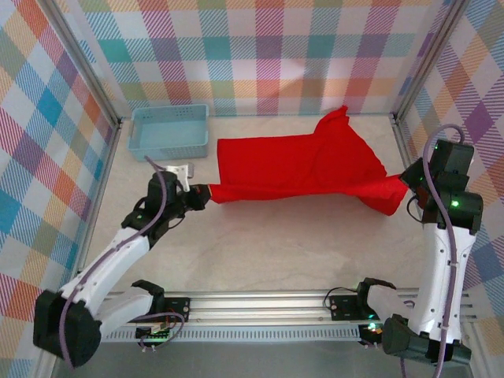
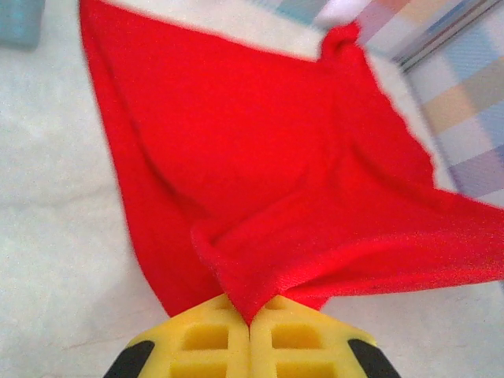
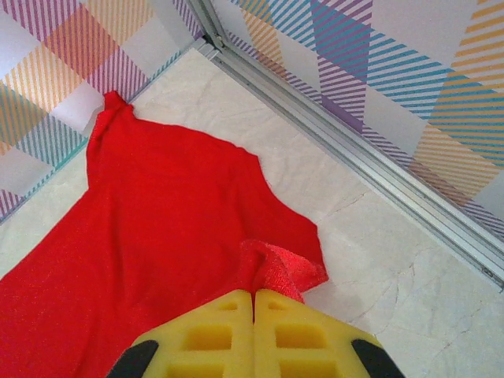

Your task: Fold the inside-out t-shirt

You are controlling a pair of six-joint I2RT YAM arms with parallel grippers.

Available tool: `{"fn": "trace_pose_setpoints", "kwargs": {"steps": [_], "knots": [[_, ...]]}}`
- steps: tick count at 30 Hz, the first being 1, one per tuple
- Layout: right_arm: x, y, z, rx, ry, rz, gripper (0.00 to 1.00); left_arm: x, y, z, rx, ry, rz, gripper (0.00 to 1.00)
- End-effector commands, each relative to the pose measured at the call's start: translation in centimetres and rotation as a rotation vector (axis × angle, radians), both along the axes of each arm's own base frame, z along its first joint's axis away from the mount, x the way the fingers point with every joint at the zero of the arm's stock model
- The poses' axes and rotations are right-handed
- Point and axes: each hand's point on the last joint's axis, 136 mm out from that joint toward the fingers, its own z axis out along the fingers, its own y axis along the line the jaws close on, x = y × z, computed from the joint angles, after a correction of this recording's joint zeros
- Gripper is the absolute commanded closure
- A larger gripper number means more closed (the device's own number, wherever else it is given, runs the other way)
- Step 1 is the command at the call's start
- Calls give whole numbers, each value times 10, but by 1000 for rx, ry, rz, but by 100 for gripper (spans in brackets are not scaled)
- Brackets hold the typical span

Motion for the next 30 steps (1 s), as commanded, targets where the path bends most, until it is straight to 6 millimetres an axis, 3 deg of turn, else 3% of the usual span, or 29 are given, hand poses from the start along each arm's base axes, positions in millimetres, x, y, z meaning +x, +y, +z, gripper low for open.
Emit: {"fn": "trace_pose_setpoints", "kwargs": {"steps": [1, 6, 12, 18, 21, 26, 28, 30], "knots": [[-9, -1, 16, -29, -45, -1, 100, -13, 2, 26, -39, -71, -5, 100], [4, 11, 55, -10, -146, 70, 100, -9, 23, 86, -2, -168, 100, 100], [-4, 23, 133, -54, -305, 141, 100, -11, 46, 171, 9, -281, 212, 100], [-51, 29, 201, -172, -443, 136, 100, -48, 60, 243, -31, -438, 208, 100], [-88, 31, 234, -249, -543, 108, 100, -73, 63, 270, -45, -508, 174, 100], [-150, 37, 282, -369, -725, 54, 100, -116, 70, 304, -82, -622, 125, 100], [-163, 38, 295, -396, -773, 42, 100, -123, 75, 311, -88, -641, 139, 100], [-161, 39, 303, -408, -794, 53, 100, -121, 76, 313, -78, -644, 146, 100]]}}
